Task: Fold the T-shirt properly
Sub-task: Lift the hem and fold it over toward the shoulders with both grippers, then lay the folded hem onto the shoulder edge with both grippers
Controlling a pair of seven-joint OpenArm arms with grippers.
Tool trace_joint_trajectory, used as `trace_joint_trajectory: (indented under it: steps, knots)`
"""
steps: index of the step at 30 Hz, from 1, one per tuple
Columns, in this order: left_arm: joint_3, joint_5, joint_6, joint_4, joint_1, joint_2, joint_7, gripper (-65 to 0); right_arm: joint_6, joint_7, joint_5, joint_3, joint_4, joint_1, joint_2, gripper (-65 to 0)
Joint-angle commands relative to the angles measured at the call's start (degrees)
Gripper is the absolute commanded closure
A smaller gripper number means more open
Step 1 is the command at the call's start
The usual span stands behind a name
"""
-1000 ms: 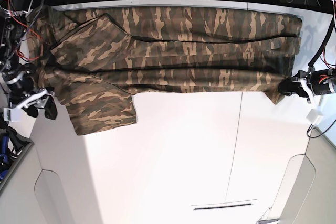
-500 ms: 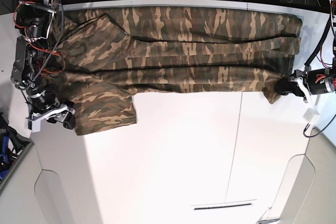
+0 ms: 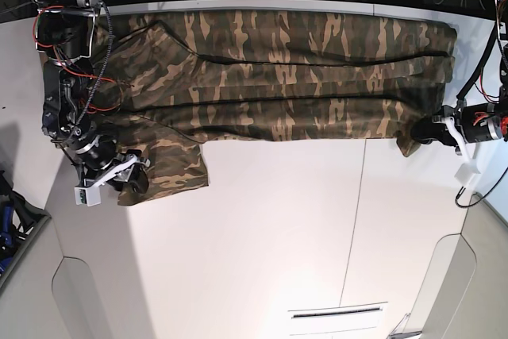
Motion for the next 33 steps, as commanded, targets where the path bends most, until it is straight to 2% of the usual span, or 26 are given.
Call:
trace_joint_trajectory:
  steps: [1,2,3,7,11,15,21,27,33]
  knots:
    - [-0.59,-1.20,-0.30,0.72,-0.96,-1.46,-0.63,0.0,-0.07,-1.03,-0.37,-0.15,0.55,0.70,0.31,-9.0]
    - [-0.59,-1.22,-0.30,0.72,-0.96,-1.46,-0.66,0.0,-0.04,-1.03,-0.39,-0.13,0.81,0.68,0.31,-2.0]
    - [-0.59,-1.22,-0.30,0.72,-0.96,-1.46,-0.66,0.0,0.00,-1.05,-0.37,-0.15,1.16,0.66,0.31,0.0]
    - [-0.61,-1.25,-0.30,0.72,-0.96,-1.46,-0.63,0.0,0.00,-3.39,-0.17,-0.02,4.24,0.63,0.33,0.0]
    - [-0.61,-1.66,-0.30,0.76,-0.96,-1.70,-0.37,0.0,-0.02,-13.03,3.37,0.79,11.52,0.26,0.33,0.0]
    - [-0.85,-7.45,-0.30,0.76,-0.94,-2.93,5.09,0.0,-0.02,-18.38,6.34,2.60,22.49,-3.89,0.37,0.0]
    - [-0.94,-14.85,-0.30,0.76,-0.94,-4.44,11.17,0.0,0.22,-19.08,8.09,4.68,38.40,-14.64,0.61,0.0]
    - [-0.94,-14.85,-0.30,0.76,-0.92,-5.03,15.56,0.0,1.07,-19.12,10.43,7.45,47.47,-23.37,0.81,0.0]
    - [-0.94,-14.85,-0.30,0.76,-0.92,-7.13,16.13,0.0,2.97,-20.00,16.33,13.81,53.44,-30.01,0.79,0.0]
